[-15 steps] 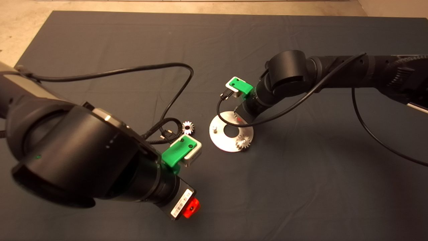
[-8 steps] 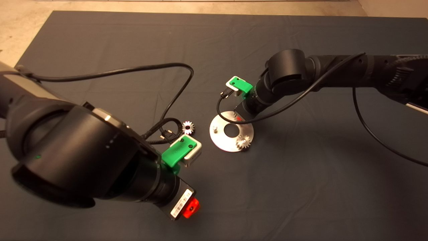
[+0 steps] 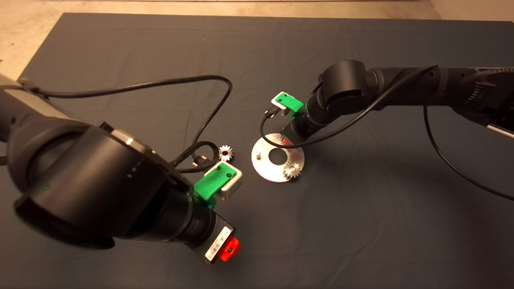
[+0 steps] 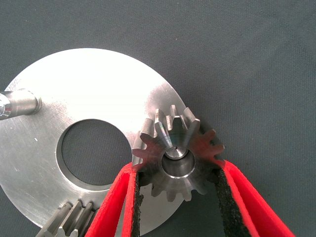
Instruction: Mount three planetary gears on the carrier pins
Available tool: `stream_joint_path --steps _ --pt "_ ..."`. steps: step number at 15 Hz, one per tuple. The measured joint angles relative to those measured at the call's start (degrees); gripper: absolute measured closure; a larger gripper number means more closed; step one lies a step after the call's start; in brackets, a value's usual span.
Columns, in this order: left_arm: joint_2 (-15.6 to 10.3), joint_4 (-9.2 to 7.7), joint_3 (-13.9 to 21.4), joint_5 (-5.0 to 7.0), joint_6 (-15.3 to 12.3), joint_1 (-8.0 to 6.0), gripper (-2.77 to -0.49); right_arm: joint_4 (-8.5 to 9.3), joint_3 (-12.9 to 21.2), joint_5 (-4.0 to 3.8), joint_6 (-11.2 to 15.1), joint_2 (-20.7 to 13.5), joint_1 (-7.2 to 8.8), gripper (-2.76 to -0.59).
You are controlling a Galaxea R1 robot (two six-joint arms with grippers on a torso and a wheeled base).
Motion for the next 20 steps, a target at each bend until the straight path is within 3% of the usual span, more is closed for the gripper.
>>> stream_joint_path --steps 8,17,20 --pt "0.0 0.0 0.0 0.02 0.0 0.0 -2.64 0.0 -0.5 0.41 0.0 0.0 -0.3 -1.01" --pt "0.0 0.0 0.0 -0.01 0.0 0.0 -2.64 0.0 -0.7 0.66 0.0 0.0 -0.26 -1.58" --pt "0.0 0.0 0.0 0.02 0.0 0.0 -2.64 0.85 -1.6 0.69 0.0 0.0 0.98 -1.74"
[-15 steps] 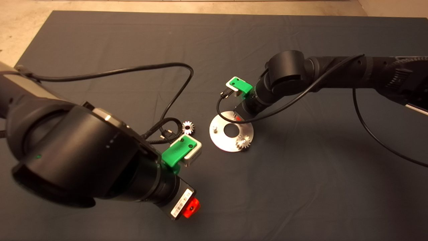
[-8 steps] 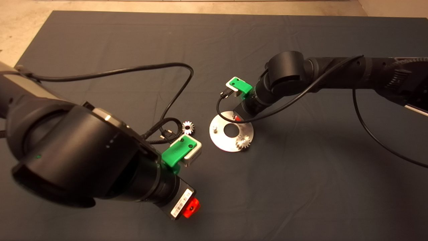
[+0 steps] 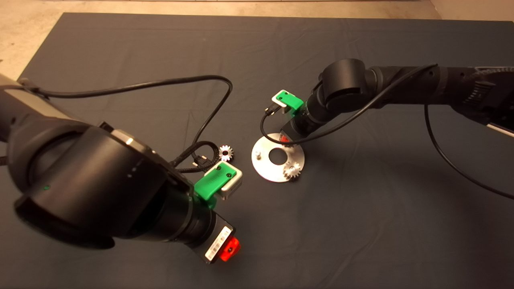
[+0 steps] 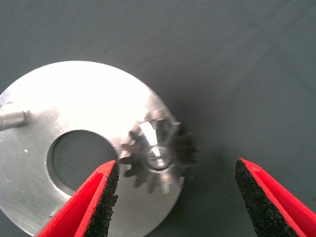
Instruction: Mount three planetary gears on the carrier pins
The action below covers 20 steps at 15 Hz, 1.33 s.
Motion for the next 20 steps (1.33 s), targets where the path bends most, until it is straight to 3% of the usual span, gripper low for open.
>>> stream_joint_path --steps 1,4,6,7,8,9,11,12,14,16,18,20 --pt "0.0 0.0 0.0 -0.02 0.0 0.0 -2.64 1.56 -0.3 0.08 0.0 0.0 0.81 -1.79" --pt "0.0 0.0 0.0 -0.02 0.0 -0.02 -2.64 8.85 -0.6 0.44 0.0 0.0 2.28 -1.95" --pt "0.0 0.01 0.0 -0.02 0.0 0.0 -2.64 13.7 -0.3 0.14 -0.1 0.0 3.39 -2.0" --pt "0.0 0.0 0.0 -0.02 0.0 0.0 -2.64 15.78 0.6 -0.59 -0.1 -0.1 3.87 -2.0" --pt "0.0 0.0 0.0 0.0 0.0 0.0 -2.64 16.62 1.3 -1.17 -0.1 -0.2 4.03 -2.0" --pt "0.0 0.0 0.0 0.0 0.0 0.0 -2.64 19.17 6.3 -5.16 0.6 -0.4 4.11 -2.0" --pt "0.0 0.0 -0.1 -0.02 0.0 0.0 -2.64 20.9 12.8 -8.35 4.6 -0.3 4.11 -2.0" --pt "0.0 0.0 -0.2 -0.02 0.0 0.0 -2.64 21.16 15.7 -9.21 8.4 -0.3 4.14 -2.0" --pt "0.2 0.0 -0.8 -0.02 0.4 0.0 -2.64 21.9 21.4 -9.5 17.4 -0.4 4.53 -2.0" --pt "0.3 0.0 -1.1 -0.02 0.7 -0.01 -2.64 23.49 25.8 -9.47 22.4 -1.0 6.48 -2.0" --pt "0.3 0.0 -1.2 0.0 0.8 0.0 -2.64 23.91 29.6 -9.39 23.5 -3.4 8.27 -2.0" --pt "0.3 0.0 -1.5 -0.02 0.8 0.0 -2.64 24.32 35.5 -9.42 24.9 -9.5 9.4 -2.0"
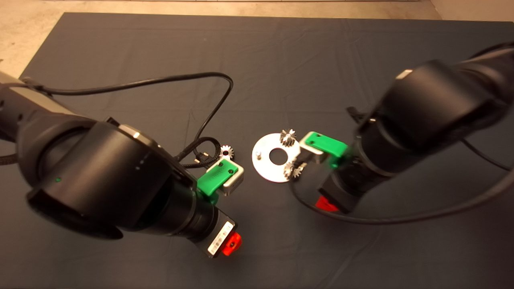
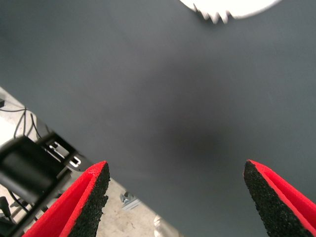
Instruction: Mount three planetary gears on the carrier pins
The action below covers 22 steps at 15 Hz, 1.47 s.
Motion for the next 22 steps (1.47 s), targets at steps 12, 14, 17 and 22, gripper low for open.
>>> stream_joint_path --steps 12,14,17,22 --pt "1.8 0.04 -3.6 0.0 3.5 0.0 -2.64 2.09 11.3 -0.45 5.8 -9.1 2.79 -2.0" --pt "1.2 0.04 -4.2 0.0 4.2 -0.02 -2.64 2.12 11.4 -0.41 5.9 -9.1 2.8 -2.0" --pt "-0.5 0.22 -4.0 -0.02 4.5 -0.66 -2.64 2.15 11.5 -0.43 5.9 -9.3 2.93 -2.0" --pt "-4.6 3.25 -3.1 0.03 8.3 -0.67 -2.64 2.2 10.6 -0.43 5.9 -8.4 3.11 -2.0"
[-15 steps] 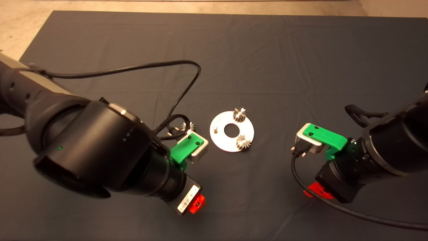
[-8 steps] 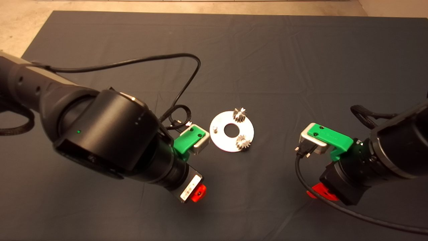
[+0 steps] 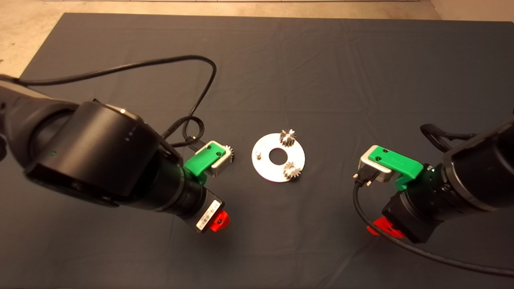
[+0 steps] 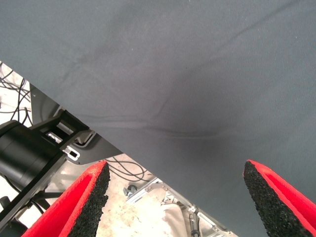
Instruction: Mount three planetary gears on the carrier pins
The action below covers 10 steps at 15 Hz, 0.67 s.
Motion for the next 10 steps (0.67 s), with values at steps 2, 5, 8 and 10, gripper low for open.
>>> stream_joint_path --steps 2,5,8,10 --pt "0.0 3.1 -2.3 -0.06 3.4 0.01 -2.64 0.02 -0.1 -0.02 0.0 0.2 0.0 -2.0" --pt "0.9 6.94 -8.7 -0.06 9.3 0.25 -2.64 0.02 -0.3 -0.02 0.0 0.4 0.0 -2.0" --pt "2.8 10.96 -15.0 -0.08 14.0 2.77 -2.64 0.02 -0.4 -0.05 0.0 0.5 0.0 -2.0" --pt "3.6 12.61 -17.7 -0.09 16.3 4.38 -2.64 0.02 -0.5 -0.02 0.0 0.5 0.0 -2.0"
